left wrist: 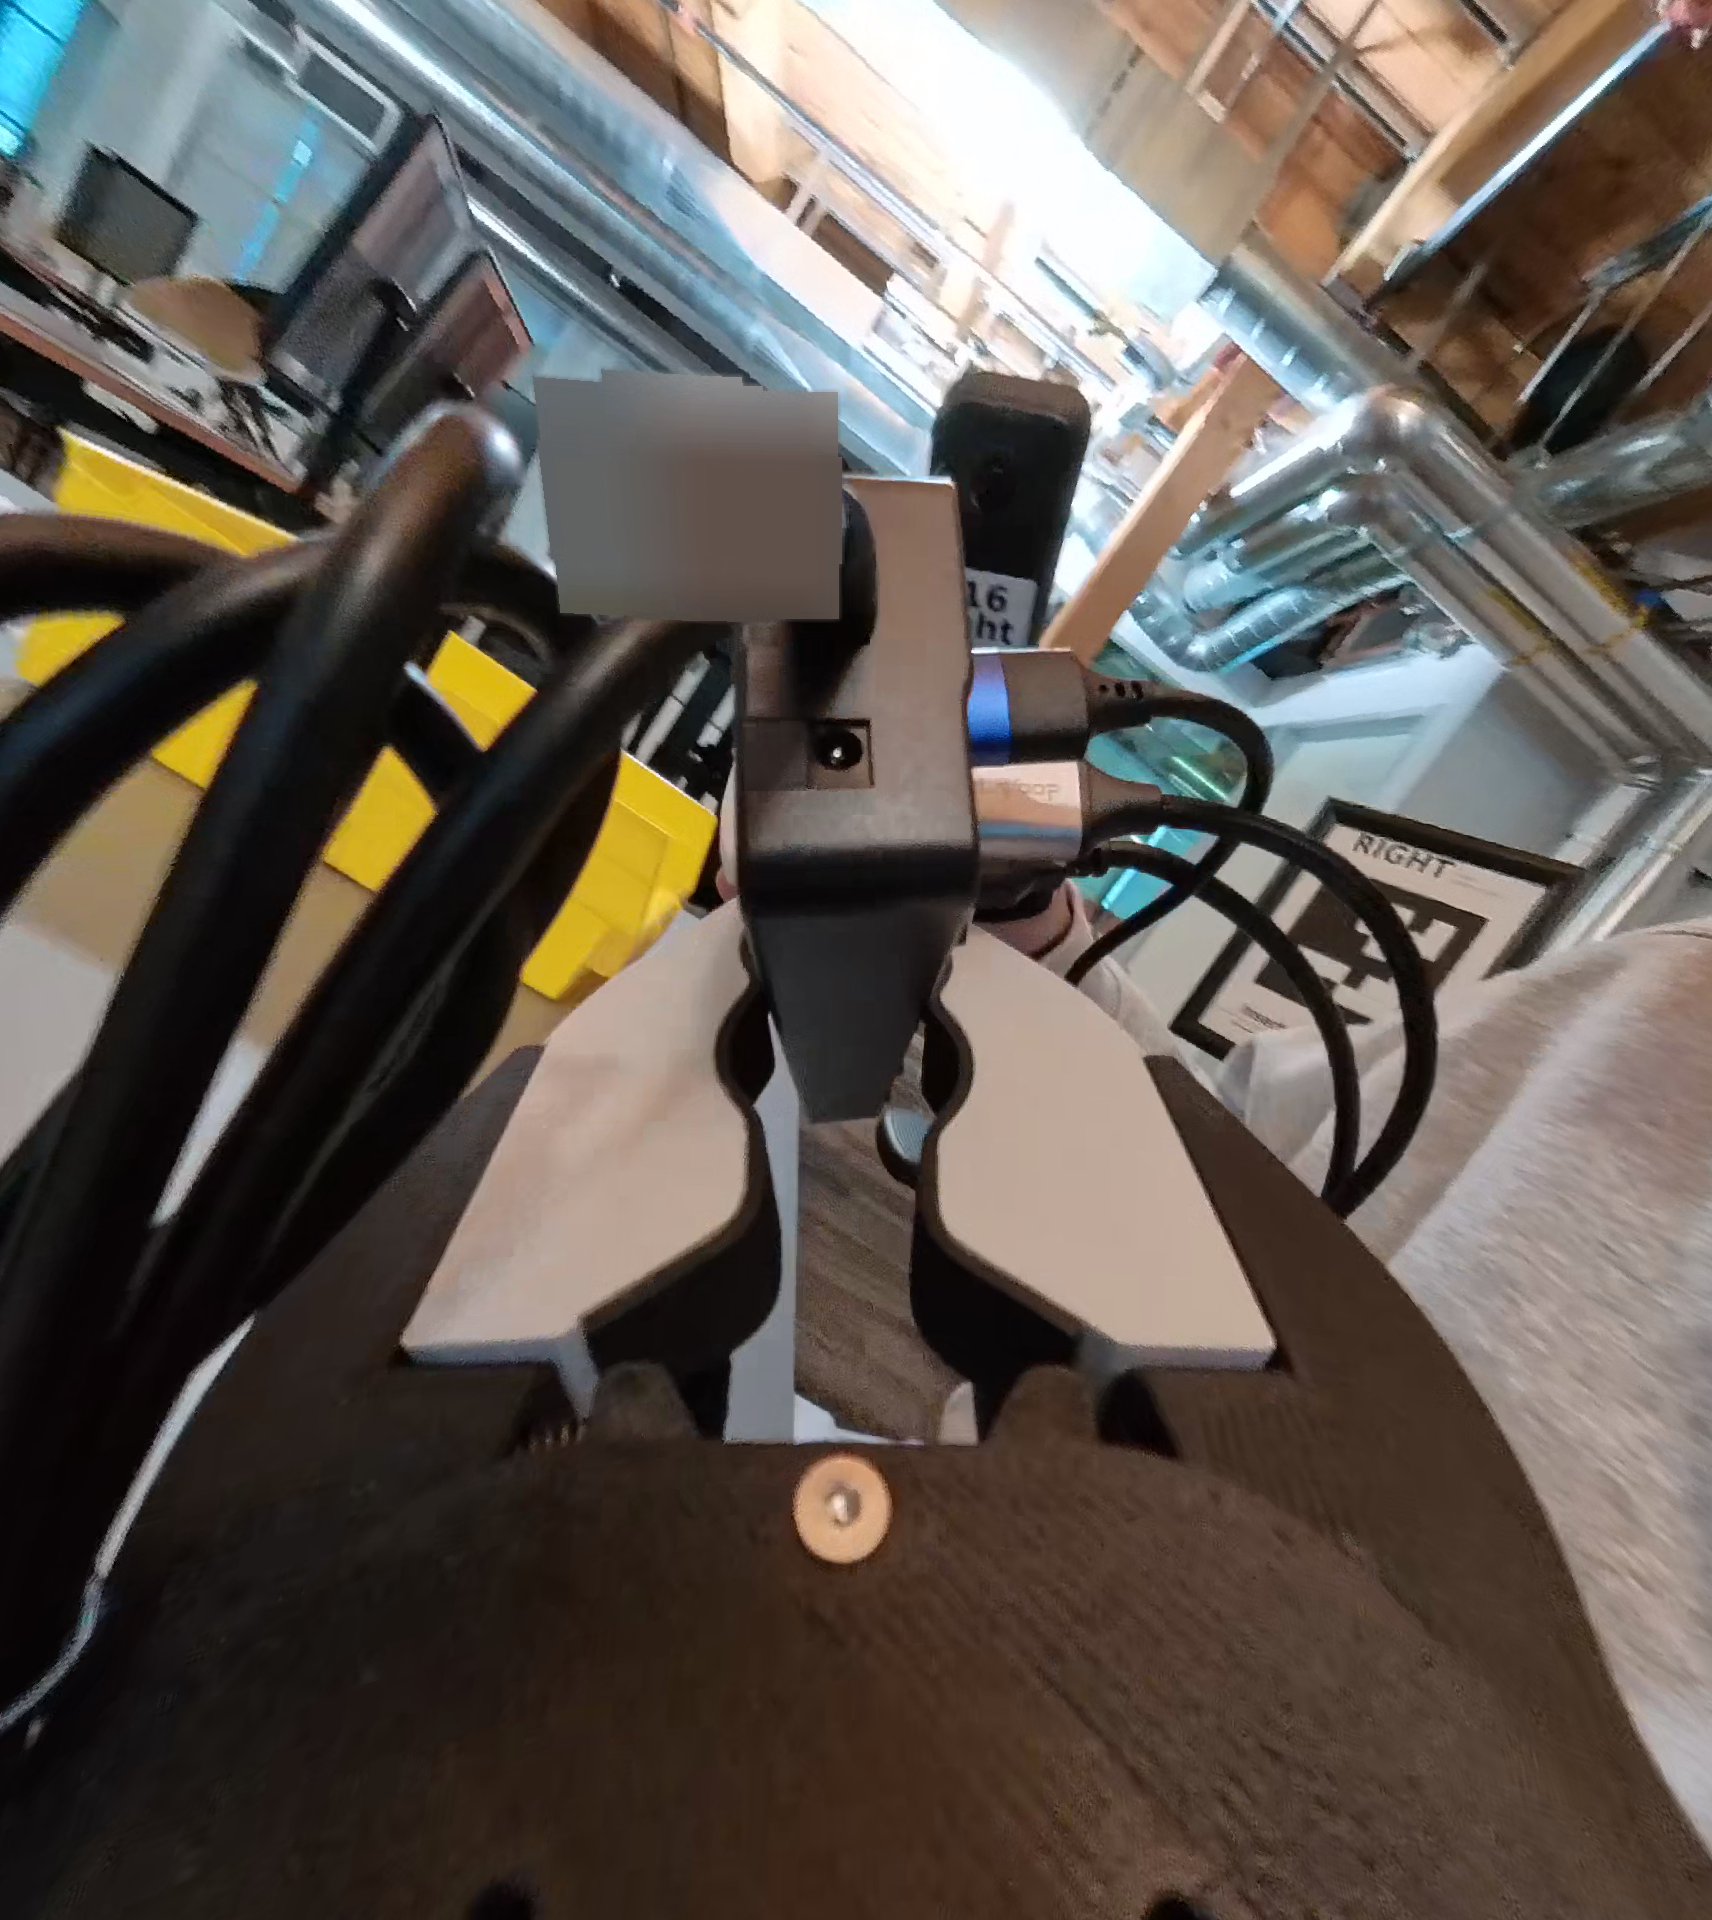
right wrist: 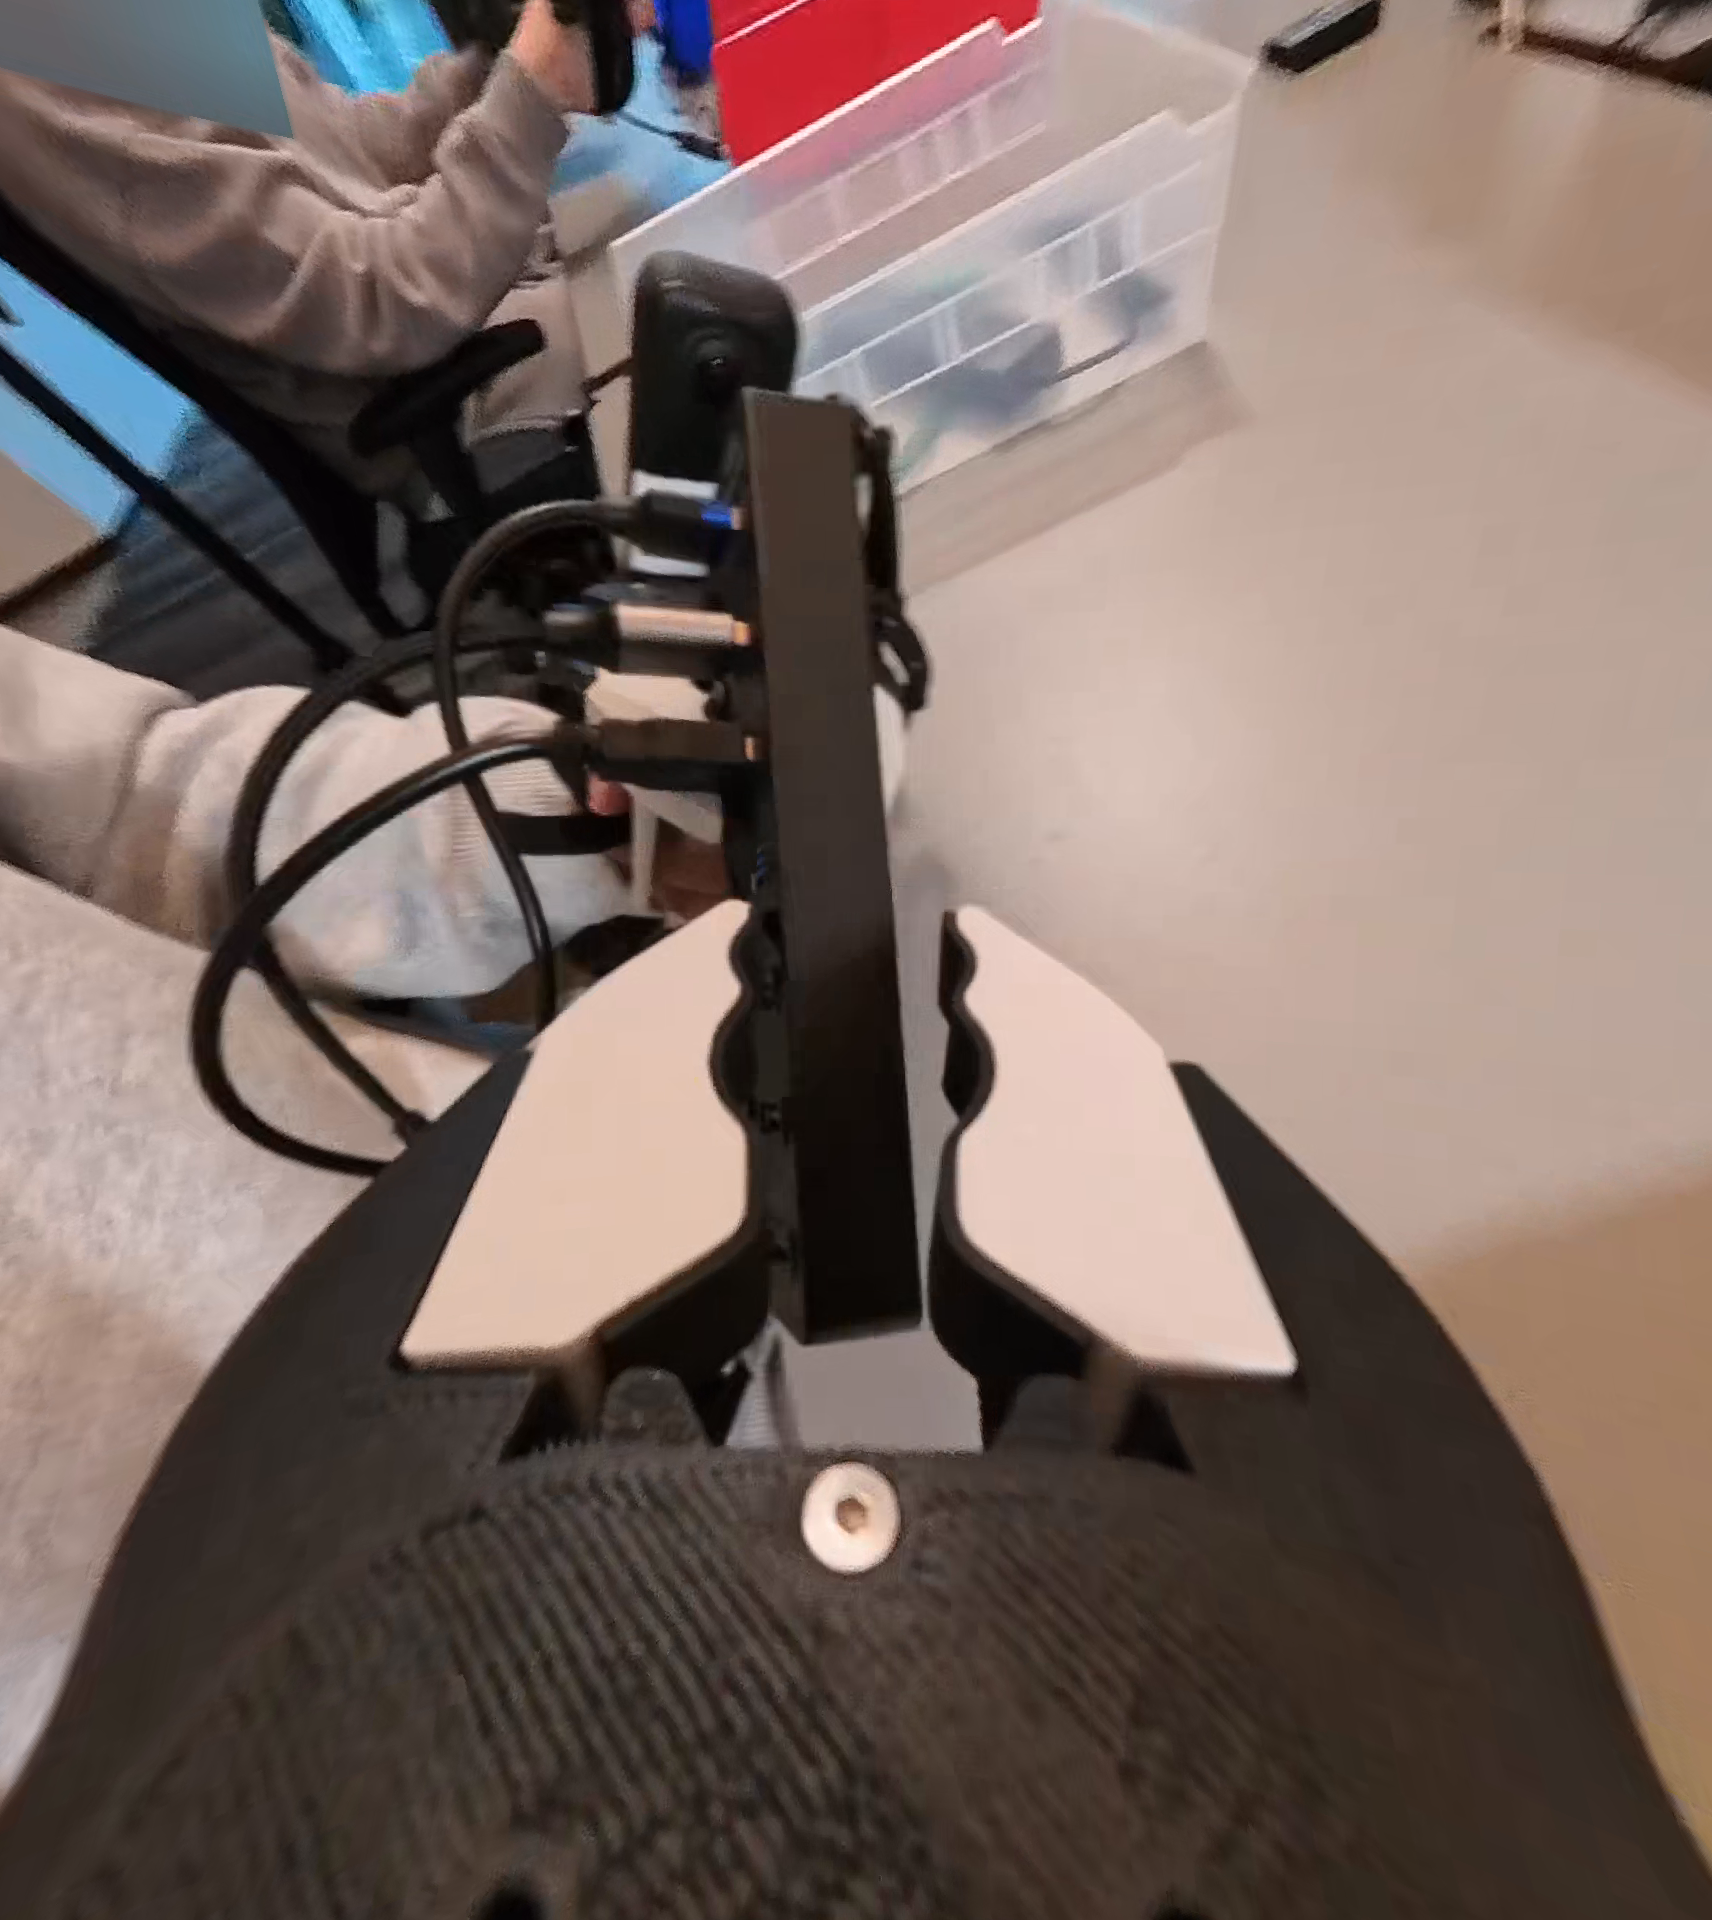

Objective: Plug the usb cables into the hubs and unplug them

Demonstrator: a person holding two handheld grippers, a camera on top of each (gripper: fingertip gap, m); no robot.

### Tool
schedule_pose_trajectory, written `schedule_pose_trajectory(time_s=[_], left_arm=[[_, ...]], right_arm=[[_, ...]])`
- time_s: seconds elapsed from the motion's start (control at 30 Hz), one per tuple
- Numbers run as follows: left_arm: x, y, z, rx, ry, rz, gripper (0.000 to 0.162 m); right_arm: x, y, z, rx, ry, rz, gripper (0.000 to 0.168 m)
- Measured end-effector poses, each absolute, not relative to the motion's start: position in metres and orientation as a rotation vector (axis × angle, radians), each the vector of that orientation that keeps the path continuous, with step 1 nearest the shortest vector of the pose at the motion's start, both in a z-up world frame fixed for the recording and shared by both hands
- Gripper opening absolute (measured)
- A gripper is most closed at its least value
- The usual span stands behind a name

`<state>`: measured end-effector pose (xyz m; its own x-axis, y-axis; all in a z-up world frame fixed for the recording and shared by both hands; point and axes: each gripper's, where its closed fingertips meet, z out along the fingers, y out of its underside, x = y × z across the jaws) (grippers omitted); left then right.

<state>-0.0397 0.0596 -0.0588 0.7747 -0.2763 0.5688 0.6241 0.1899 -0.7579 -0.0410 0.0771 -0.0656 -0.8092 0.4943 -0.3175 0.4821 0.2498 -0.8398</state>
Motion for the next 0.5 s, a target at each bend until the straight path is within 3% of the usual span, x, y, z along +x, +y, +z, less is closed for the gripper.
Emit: schedule_pose_trajectory(time_s=[0.23, 0.5], left_arm=[[-0.032, 0.062, -0.065, -1.286, -0.306, -0.689, 0.025], [-0.017, 0.071, -0.074, -1.381, -0.251, -0.707, 0.025]], right_arm=[[-0.028, 0.071, -0.072, -0.956, -2.587, 1.747, 0.025], [-0.018, 0.062, -0.087, -0.877, -2.701, 1.642, 0.031]])
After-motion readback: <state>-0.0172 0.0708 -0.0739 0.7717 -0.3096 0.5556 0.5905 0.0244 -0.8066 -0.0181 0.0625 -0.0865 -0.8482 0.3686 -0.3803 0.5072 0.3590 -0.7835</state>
